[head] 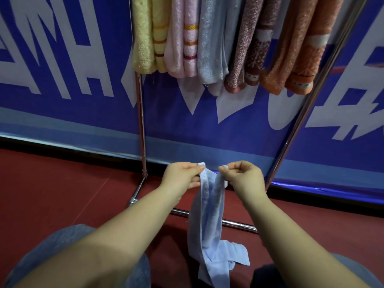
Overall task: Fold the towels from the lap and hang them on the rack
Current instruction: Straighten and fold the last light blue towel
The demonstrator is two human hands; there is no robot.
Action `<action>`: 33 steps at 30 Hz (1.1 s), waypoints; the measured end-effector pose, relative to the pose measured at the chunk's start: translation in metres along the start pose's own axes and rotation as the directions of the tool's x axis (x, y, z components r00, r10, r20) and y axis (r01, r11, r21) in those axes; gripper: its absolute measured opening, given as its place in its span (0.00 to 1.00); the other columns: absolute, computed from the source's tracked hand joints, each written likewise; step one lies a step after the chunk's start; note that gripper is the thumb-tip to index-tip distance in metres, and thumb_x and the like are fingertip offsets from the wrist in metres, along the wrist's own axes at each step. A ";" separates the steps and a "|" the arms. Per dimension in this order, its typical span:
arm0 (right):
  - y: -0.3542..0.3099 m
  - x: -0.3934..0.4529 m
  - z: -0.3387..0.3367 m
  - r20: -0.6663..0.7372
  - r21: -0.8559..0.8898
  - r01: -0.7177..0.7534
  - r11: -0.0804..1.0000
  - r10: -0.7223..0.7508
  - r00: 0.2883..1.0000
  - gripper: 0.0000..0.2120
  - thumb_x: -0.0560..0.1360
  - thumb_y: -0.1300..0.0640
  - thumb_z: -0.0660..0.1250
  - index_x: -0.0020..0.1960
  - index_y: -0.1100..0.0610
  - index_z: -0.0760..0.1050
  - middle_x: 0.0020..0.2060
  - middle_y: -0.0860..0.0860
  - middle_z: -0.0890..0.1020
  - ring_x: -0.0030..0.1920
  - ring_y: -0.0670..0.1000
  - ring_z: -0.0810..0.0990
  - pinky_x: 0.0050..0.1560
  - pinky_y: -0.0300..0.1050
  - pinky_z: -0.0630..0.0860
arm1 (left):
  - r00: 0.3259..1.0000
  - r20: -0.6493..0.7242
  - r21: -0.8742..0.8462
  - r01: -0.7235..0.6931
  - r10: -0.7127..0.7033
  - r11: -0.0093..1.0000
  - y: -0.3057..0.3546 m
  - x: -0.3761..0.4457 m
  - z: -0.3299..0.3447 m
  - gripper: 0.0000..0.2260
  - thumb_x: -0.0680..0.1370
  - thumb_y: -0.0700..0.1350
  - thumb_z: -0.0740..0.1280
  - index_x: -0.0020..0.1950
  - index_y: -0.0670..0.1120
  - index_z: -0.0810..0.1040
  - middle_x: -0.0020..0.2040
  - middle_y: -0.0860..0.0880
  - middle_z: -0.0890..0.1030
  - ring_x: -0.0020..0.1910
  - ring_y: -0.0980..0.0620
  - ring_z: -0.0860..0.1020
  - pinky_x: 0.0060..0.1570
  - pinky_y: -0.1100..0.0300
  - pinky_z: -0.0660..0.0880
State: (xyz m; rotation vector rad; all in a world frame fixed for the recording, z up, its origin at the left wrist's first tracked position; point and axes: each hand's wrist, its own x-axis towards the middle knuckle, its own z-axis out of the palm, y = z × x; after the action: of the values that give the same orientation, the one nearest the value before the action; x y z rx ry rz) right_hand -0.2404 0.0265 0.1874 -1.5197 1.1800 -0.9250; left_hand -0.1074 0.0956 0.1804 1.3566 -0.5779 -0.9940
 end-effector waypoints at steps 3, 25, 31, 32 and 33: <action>0.001 -0.007 0.013 0.057 0.093 -0.023 0.995 0.018 0.998 0.04 0.71 0.59 0.72 0.38 0.56 0.78 0.34 0.53 0.84 0.37 0.50 0.81 0.39 0.40 0.78 | 0.999 -0.026 0.039 -0.046 0.047 0.998 -0.005 -0.001 0.010 0.06 0.76 0.39 0.67 0.51 0.41 0.80 0.40 0.44 0.81 0.40 0.52 0.80 0.42 0.65 0.79; -0.016 -0.004 -0.003 0.292 -0.221 0.300 0.928 -0.231 0.928 0.19 0.70 0.61 0.69 0.55 0.42 0.74 0.57 0.39 0.72 0.65 0.45 0.66 0.64 0.36 0.63 | 0.959 0.184 0.251 -0.256 0.213 0.934 0.000 0.004 0.003 0.11 0.80 0.39 0.59 0.45 0.51 0.78 0.46 0.48 0.82 0.51 0.49 0.79 0.62 0.52 0.72; -0.009 0.002 -0.018 0.595 -0.283 0.428 0.858 -0.193 0.780 0.09 0.71 0.54 0.73 0.47 0.58 0.78 0.50 0.39 0.77 0.59 0.39 0.68 0.66 0.37 0.57 | 0.885 0.305 0.413 -0.455 0.351 0.789 0.016 -0.007 -0.007 0.06 0.78 0.47 0.59 0.47 0.52 0.75 0.46 0.52 0.79 0.48 0.53 0.76 0.57 0.54 0.71; -0.008 0.002 -0.018 0.611 -0.281 0.427 0.859 -0.183 0.770 0.10 0.70 0.52 0.73 0.44 0.58 0.77 0.43 0.44 0.79 0.50 0.42 0.74 0.60 0.39 0.65 | 0.884 0.287 0.415 -0.462 0.369 0.784 0.019 -0.008 -0.009 0.06 0.79 0.45 0.59 0.48 0.50 0.75 0.46 0.52 0.78 0.48 0.54 0.75 0.57 0.54 0.71; -0.006 0.001 -0.020 0.612 -0.286 0.392 0.874 -0.148 0.777 0.11 0.70 0.51 0.73 0.41 0.57 0.76 0.37 0.46 0.78 0.41 0.45 0.75 0.50 0.40 0.71 | 0.881 0.264 0.423 -0.472 0.393 0.774 0.024 -0.010 -0.012 0.06 0.80 0.43 0.58 0.49 0.48 0.75 0.45 0.52 0.78 0.48 0.54 0.75 0.57 0.54 0.71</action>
State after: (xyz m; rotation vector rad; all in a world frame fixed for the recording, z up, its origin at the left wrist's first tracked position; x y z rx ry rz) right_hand -0.2579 0.0211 0.1985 -2.1614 0.7225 -0.3390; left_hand -0.0967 0.1084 0.2037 1.4767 -1.2682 -0.5926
